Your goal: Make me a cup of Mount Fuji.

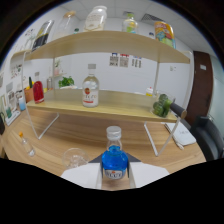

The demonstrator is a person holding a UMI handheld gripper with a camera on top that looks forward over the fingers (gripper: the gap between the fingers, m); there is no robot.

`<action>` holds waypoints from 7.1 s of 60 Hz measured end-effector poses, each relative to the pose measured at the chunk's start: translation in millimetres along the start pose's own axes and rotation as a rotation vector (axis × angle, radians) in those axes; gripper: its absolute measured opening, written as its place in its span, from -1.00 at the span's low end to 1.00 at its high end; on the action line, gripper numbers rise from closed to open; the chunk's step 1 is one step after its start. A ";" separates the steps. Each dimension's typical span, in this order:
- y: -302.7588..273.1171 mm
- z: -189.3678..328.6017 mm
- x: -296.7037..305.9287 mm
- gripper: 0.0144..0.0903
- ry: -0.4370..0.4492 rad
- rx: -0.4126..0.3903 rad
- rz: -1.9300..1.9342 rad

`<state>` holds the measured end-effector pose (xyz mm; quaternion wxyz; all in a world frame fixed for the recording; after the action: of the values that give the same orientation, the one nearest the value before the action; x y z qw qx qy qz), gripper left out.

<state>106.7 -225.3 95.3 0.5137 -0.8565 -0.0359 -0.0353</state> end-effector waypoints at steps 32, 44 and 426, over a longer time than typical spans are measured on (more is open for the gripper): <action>-26.0 15.9 5.6 -0.43 0.246 -0.029 -1.381; -26.5 21.0 11.7 -0.43 0.320 -0.087 -1.688; -22.0 16.6 -204.1 -0.33 -0.122 0.119 0.178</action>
<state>-98.1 -205.5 87.0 0.5617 -0.8248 0.0072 0.0649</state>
